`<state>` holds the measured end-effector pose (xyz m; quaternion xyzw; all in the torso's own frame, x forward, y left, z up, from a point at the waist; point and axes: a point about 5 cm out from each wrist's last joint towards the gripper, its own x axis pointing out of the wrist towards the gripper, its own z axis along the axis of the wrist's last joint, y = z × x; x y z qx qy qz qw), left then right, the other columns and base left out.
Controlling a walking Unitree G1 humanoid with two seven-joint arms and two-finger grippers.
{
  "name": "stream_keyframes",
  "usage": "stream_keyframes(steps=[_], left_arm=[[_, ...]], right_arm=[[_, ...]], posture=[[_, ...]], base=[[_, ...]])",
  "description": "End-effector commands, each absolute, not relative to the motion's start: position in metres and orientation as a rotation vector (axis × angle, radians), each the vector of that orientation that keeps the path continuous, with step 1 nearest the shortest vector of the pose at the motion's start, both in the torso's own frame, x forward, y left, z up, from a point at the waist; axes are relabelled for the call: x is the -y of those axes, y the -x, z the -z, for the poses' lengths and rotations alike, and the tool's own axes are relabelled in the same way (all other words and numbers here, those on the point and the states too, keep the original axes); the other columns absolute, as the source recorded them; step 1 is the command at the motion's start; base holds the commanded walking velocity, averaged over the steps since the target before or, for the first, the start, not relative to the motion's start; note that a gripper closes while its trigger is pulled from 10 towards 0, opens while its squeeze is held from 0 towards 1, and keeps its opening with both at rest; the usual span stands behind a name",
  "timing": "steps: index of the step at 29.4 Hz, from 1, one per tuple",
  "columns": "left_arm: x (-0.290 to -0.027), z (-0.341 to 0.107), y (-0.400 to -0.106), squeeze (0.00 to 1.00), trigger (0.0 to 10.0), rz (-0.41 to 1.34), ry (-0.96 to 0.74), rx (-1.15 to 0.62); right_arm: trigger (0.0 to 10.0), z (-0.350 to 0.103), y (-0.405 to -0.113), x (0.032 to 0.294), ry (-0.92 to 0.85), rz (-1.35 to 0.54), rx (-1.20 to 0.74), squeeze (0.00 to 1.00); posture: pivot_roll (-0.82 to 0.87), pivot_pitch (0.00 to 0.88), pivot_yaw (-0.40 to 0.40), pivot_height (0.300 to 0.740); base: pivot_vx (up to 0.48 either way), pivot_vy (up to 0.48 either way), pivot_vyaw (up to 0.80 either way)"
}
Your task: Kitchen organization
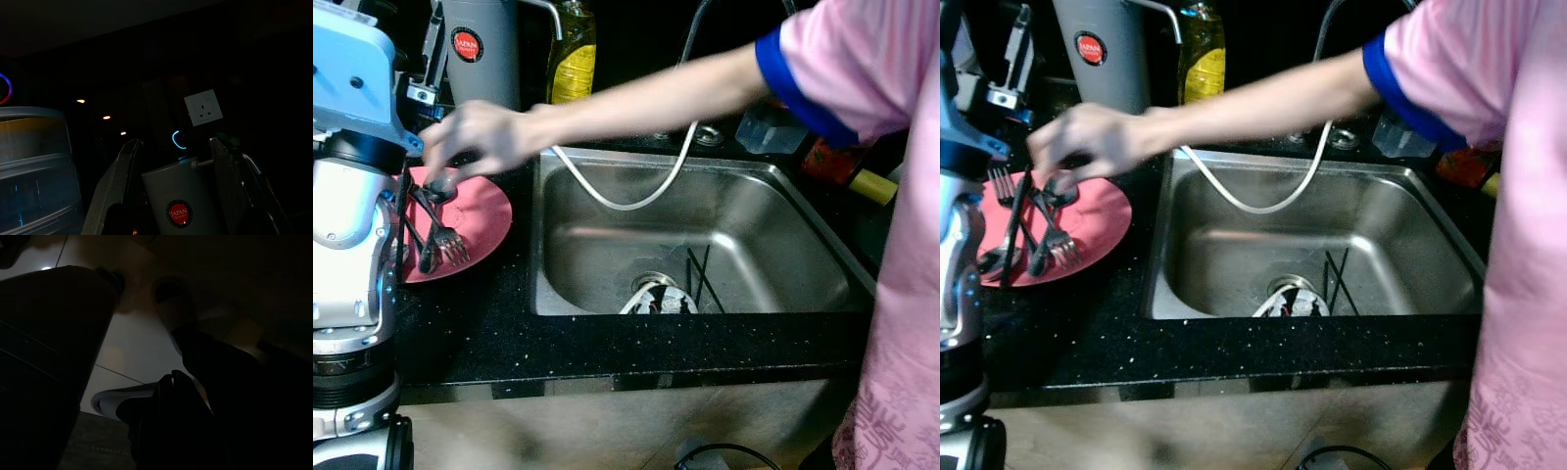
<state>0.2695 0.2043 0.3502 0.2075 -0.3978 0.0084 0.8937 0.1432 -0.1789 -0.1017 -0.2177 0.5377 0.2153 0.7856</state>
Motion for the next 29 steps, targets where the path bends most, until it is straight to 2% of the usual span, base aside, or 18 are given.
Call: stream_keyframes(steps=[1,29], left_arm=[[-0.2032,-0.3484,-0.2705,0.0,10.0,-0.01,-0.445,0.817],[-0.1982,-0.3405,-0.2699,0.0,10.0,-0.001,-0.453,0.809]], right_arm=[[10.0,0.1017,-0.1419,0.1845,0.478,-0.453,-1.173,0.0],[10.0,0.0991,-0.1463,0.1916,0.502,-0.457,-1.165,0.0]], posture=[[0.27,0.0,-0.134,0.74],[0.25,0.0,-0.148,0.74]], base=[[0.0,0.0,0.0],[0.0,0.0,0.0]])
